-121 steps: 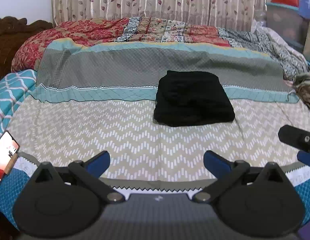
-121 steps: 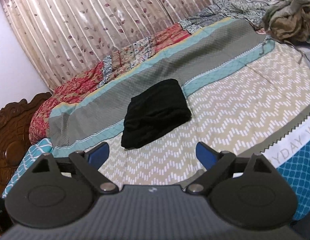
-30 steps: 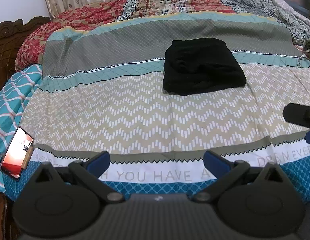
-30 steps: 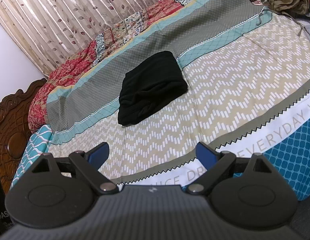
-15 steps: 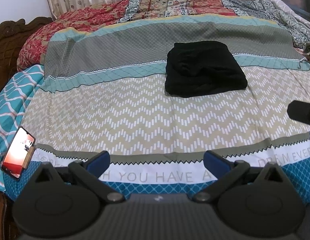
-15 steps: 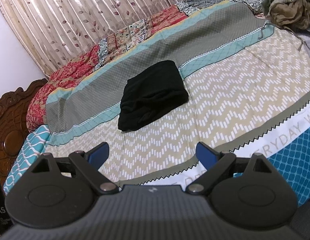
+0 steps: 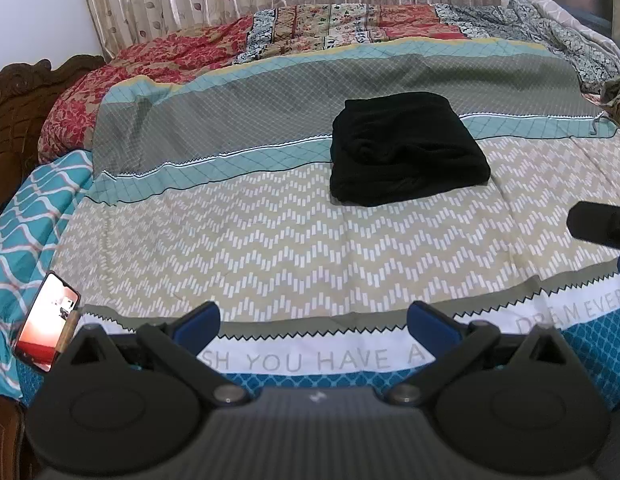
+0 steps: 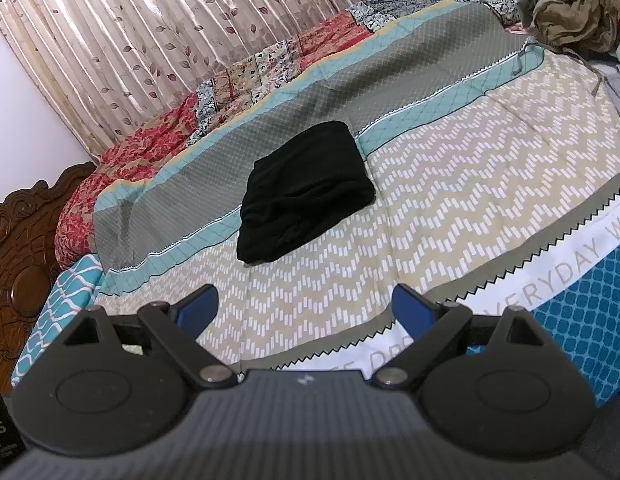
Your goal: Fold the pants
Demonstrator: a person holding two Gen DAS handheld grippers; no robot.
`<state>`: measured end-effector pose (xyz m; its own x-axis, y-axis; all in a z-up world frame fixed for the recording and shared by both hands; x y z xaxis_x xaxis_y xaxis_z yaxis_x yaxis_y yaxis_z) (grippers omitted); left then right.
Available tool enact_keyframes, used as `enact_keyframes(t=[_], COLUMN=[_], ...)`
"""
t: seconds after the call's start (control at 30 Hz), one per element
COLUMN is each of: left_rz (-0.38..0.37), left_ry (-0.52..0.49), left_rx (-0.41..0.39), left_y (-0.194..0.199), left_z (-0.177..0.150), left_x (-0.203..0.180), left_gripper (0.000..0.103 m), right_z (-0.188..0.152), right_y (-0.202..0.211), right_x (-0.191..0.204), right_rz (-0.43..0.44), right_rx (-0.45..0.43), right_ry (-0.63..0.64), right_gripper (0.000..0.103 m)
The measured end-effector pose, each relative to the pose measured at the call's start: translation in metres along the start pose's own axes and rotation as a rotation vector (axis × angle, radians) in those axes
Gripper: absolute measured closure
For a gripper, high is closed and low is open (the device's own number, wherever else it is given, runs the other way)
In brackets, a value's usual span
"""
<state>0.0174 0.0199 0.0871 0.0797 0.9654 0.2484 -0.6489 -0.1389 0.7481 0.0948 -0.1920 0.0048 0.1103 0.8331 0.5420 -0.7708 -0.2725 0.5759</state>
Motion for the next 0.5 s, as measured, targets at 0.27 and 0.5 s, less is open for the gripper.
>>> enact_keyframes(t=[0.27, 0.5], left_rz=[0.006, -0.005], left_ry=[0.018, 0.004], left_rx=[-0.022, 0.016], left_y=[0.0046, -0.0012], left_z=[-0.0003, -0.0044], left_x=[0.0017, -0.0012], left_gripper=[0.0, 0.0], right_z=[-0.0023, -0.0054], right_y=[0.002, 0.0009], right_x=[0.0014, 0.0037], right_rz=[0.003, 0.007], right_rx=[-0.006, 0.004], right_ry=[0.006, 0.003], right_gripper=[0.008, 0.008])
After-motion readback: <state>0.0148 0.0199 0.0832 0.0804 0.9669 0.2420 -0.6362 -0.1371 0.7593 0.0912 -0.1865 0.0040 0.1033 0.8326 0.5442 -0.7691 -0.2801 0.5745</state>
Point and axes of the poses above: each gripper's, at about its wrist camera, not at the fingertips, and y roughly against the way its jaws point, x to its left, z to its top, the point moved 3 cm from there along -y, roughly the way its jaws point, and after that the axes turned 5 degrees about -y, right-handed, at the moved point
